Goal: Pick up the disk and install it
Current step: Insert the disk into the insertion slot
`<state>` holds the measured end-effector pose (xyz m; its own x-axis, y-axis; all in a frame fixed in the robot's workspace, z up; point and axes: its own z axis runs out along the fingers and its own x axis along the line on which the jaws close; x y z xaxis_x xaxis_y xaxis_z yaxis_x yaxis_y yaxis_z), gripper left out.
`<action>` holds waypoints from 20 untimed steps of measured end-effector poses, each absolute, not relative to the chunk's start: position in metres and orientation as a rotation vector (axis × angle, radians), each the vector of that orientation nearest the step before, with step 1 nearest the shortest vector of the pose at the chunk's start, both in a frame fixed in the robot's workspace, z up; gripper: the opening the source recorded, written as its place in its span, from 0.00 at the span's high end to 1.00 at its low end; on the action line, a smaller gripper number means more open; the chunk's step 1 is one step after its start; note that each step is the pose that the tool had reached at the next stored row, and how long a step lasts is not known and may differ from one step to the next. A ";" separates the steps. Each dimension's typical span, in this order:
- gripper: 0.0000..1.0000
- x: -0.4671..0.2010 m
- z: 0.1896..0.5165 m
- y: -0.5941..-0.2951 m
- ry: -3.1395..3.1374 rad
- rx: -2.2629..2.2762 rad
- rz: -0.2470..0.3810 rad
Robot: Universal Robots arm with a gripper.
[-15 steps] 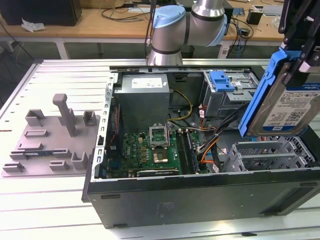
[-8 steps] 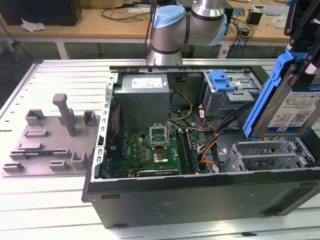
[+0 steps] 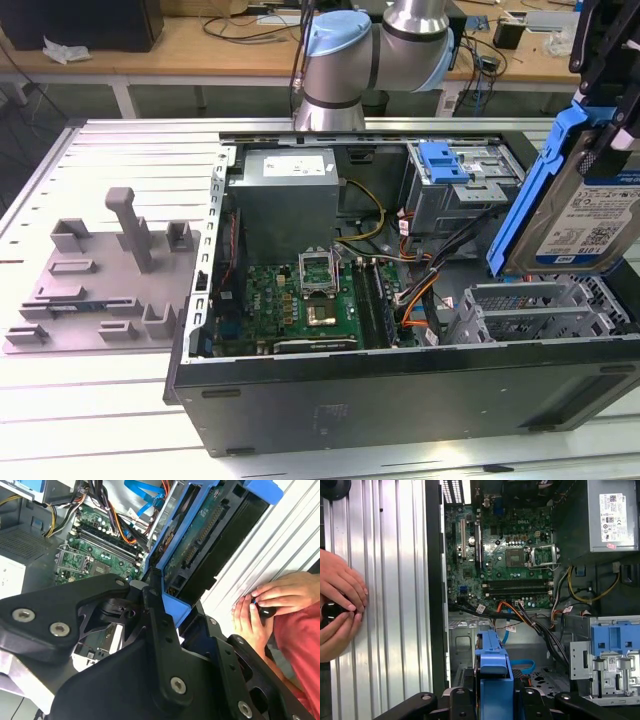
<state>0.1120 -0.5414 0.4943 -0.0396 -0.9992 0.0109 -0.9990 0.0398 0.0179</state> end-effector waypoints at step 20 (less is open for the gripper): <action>0.64 0.111 0.486 -0.539 -2.247 2.166 -0.008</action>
